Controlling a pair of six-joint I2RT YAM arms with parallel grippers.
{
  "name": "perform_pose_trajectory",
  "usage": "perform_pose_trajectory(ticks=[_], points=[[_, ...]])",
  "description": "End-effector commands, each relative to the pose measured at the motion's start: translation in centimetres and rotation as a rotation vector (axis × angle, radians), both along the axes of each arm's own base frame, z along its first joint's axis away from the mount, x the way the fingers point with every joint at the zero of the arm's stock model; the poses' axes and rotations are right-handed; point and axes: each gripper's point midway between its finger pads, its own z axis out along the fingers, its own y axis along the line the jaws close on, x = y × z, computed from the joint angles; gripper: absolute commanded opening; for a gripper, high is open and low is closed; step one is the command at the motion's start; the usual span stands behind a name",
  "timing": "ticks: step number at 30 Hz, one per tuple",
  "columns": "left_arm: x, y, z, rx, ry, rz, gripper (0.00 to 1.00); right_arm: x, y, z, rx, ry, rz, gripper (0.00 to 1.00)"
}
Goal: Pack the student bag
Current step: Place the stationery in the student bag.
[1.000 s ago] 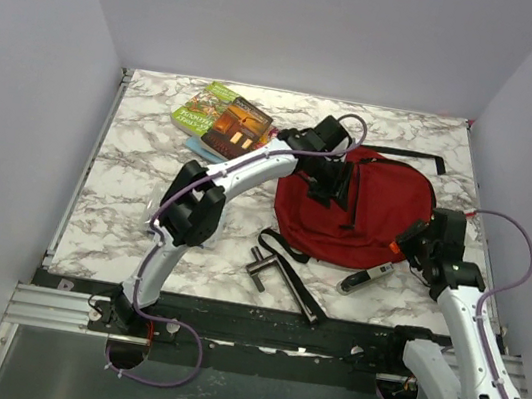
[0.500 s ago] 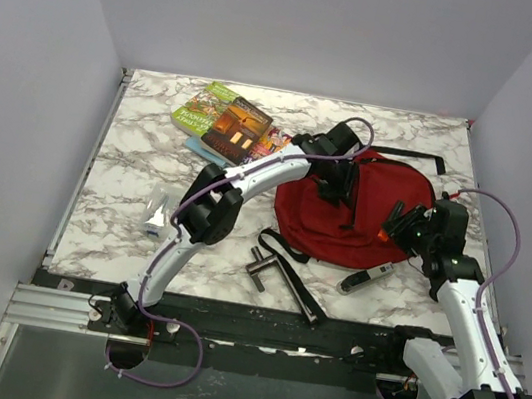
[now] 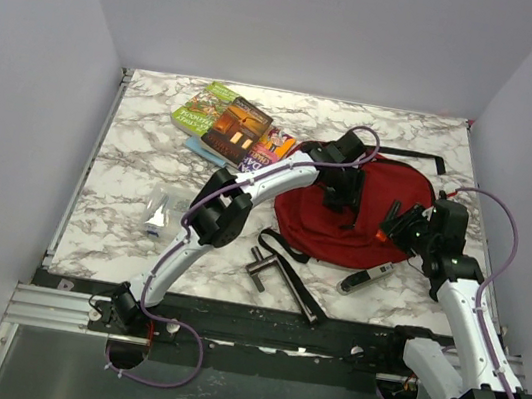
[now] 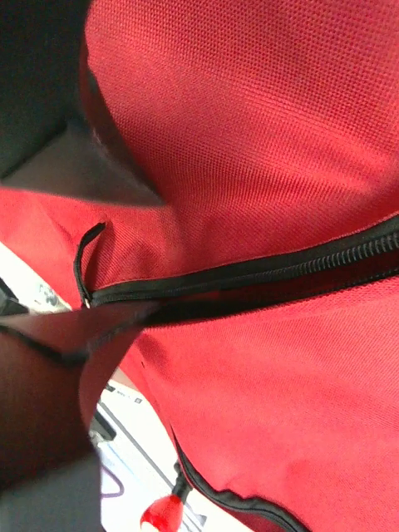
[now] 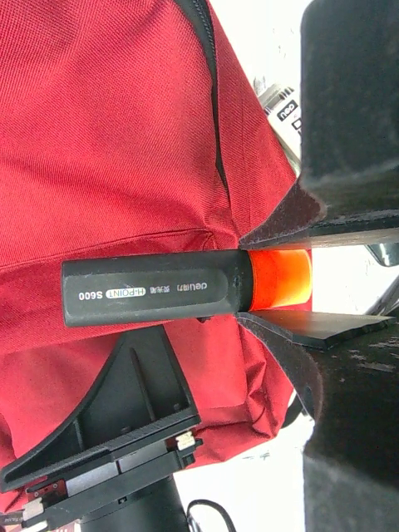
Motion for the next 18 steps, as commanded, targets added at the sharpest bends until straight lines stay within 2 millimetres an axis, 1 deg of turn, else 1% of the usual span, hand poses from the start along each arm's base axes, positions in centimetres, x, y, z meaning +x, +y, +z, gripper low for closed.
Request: perform_pose_trajectory(ticks=[1,9,13,14,15,16,17,18], points=[[0.0,-0.8,0.3,-0.009,0.007,0.027,0.56,0.3,0.3,1.3,0.007,-0.043,0.027,0.01],[-0.9,-1.6,-1.4,-0.012,0.079,0.046,0.57,0.3,0.3,1.5,0.008,-0.047,0.028,0.01],[-0.6,-2.0,-1.7,-0.020,0.079,0.044,0.57,0.4,0.4,1.2,0.013,-0.038,0.030,0.01],[-0.6,-2.1,-2.0,-0.020,0.081,0.040,0.53,0.4,0.5,1.1,0.017,-0.034,0.031,0.01],[-0.5,-2.3,-2.0,-0.024,0.079,0.036,0.45,0.4,0.5,0.9,0.018,-0.030,0.033,0.01],[-0.5,-2.3,-2.1,-0.025,0.078,0.031,0.35,0.4,0.6,0.8,0.021,-0.027,0.040,0.01],[-0.5,-2.3,-1.9,-0.031,0.081,0.031,0.20,0.5,0.8,0.7,0.025,-0.026,0.046,0.01],[-0.5,-2.3,-1.8,-0.031,0.079,0.029,0.10,0.5,1.0,0.6,0.032,-0.022,0.059,0.01]])
